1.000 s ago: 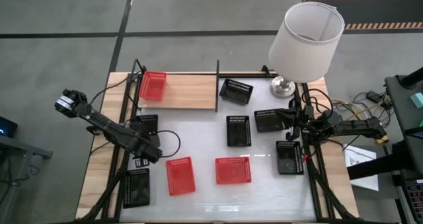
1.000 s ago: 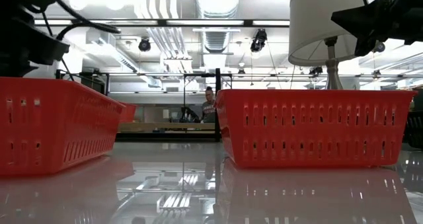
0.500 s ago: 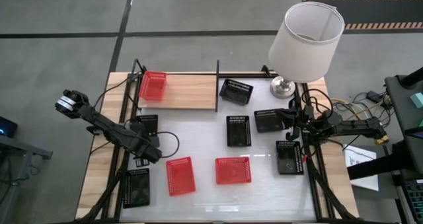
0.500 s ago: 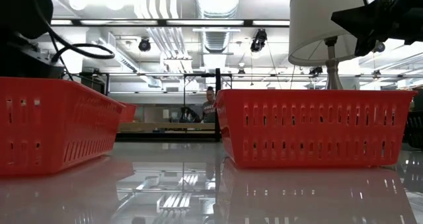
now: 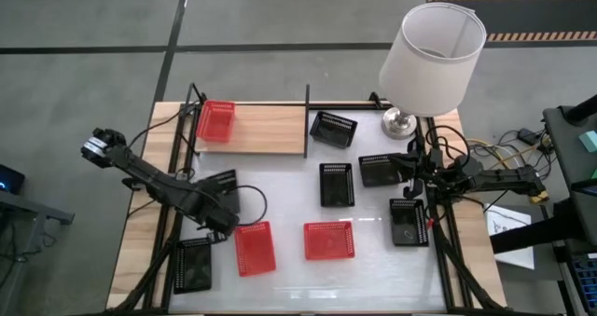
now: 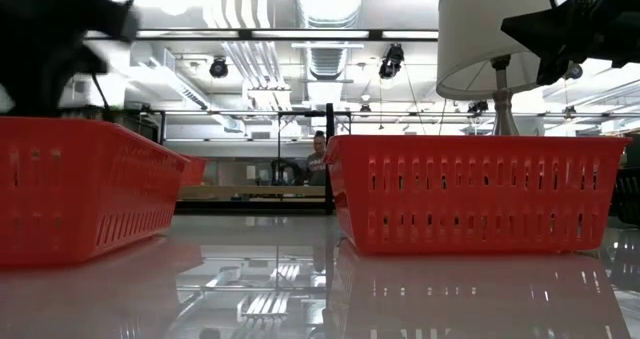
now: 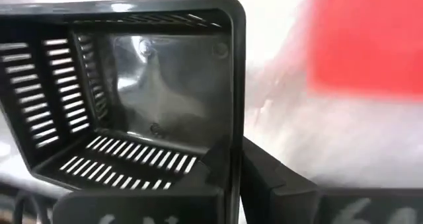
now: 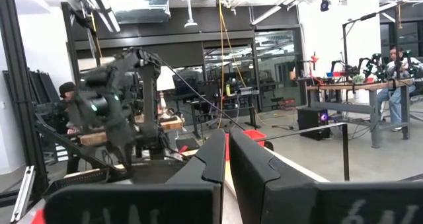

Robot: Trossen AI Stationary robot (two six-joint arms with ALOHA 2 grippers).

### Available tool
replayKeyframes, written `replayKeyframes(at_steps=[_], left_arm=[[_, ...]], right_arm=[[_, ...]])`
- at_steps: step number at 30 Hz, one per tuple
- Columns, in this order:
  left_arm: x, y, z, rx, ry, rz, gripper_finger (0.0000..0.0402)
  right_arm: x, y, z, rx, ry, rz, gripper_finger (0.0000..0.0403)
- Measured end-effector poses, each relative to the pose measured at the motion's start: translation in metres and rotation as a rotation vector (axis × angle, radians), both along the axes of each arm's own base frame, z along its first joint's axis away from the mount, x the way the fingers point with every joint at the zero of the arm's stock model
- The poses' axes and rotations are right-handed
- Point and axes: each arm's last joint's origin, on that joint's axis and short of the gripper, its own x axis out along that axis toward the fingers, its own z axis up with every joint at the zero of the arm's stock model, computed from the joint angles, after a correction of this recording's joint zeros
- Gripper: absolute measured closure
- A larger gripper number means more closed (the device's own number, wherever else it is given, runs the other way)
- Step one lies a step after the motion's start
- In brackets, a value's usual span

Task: Stack baskets on shelf by color
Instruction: Put the black basket on the shelf

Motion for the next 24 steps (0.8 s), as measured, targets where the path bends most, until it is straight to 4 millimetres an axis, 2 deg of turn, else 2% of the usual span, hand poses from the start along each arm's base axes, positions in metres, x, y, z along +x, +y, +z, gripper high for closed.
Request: replayKeyframes(at_steps=[8,11,14,19,24], left_arm=[[0.063,-0.028,0.063,0.126,-0.221,-0.205,0.0401],[0.088,-0.036,0.078,0.215,-0.261,-0.337,0.0401],[0.108,-0.036,0.092,0.306,-0.283,-0.442,0.0401],[0.131,-0.009,0.109,0.390,-0.287,-0.500,0.0401],[0.140,0.037,0.113,0.450,-0.232,-0.495,0.0401]], right_arm=[[0.000,0.000,0.000,0.001,0.000,0.001,0.0390],[0.000,0.000,0.000,0.001,0.000,0.001,0.0390],[0.000,0.000,0.000,0.001,0.000,0.001,0.0390],[0.000,0.000,0.000,0.001,0.000,0.001,0.0390],[0.000,0.000,0.000,0.001,0.000,0.001,0.0390]])
